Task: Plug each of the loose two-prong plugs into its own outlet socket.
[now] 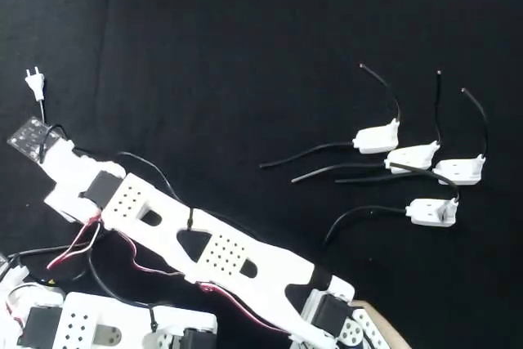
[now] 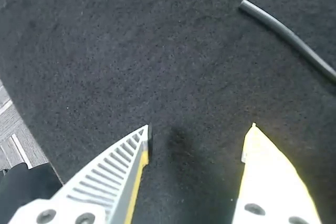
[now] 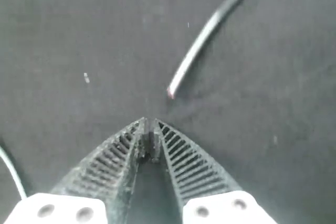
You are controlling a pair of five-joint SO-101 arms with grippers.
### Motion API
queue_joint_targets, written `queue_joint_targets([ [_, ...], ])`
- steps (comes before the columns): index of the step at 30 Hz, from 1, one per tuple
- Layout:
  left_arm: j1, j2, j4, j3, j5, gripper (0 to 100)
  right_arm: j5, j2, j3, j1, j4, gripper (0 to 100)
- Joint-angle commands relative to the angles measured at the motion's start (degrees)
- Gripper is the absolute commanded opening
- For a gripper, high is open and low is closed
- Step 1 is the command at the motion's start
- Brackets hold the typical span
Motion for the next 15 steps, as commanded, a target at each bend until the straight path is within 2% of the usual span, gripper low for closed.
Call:
queue_joint_targets([
  [1, -0.40, -0.35, 0.00, 1.01, -0.62, 28, -0.18, -3.47, -7.16, 0.35, 8.62, 1.2],
  [4, -0.04, -0.44, -1.14, 0.66, -0.53, 28, 0.00, -7.60, -9.45, 0.79, 15.03, 1.2],
  [7, -0.04, -0.44, -5.36, -1.45, 0.00, 28, 4.13, -14.81, -9.19, 3.25, 20.04, 1.2],
  [12, 0.40, -0.44, -11.60, -11.30, 9.58, 28, 5.54, -27.56, -8.66, 12.92, 25.41, 1.2],
  [15, 7.34, -0.35, -12.92, -20.35, 14.86, 28, 7.38, -33.36, -8.48, 18.99, 31.03, 1.3],
])
